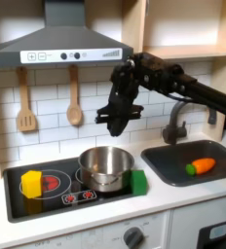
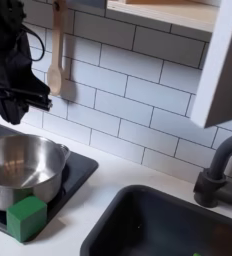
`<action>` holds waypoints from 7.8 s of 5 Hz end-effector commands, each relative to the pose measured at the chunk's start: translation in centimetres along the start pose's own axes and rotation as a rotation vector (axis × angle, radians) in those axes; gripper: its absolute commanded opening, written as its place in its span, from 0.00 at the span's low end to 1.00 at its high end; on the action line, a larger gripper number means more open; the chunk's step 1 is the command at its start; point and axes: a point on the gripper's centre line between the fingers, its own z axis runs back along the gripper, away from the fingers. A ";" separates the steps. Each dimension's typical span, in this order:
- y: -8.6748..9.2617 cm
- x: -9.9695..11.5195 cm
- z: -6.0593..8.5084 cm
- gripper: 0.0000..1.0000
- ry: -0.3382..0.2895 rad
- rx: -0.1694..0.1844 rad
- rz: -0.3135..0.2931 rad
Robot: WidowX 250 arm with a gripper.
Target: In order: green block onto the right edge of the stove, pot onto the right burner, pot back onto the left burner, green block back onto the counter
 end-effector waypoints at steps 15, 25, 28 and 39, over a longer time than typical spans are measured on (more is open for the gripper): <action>0.8 -2.4 -4.8 1.00 0.234 0.043 0.028; 3.2 -1.8 -8.8 1.00 0.281 0.043 0.084; 5.0 -1.7 -9.2 1.00 0.290 0.048 0.086; 3.5 0.2 -7.5 1.00 0.219 -0.003 0.043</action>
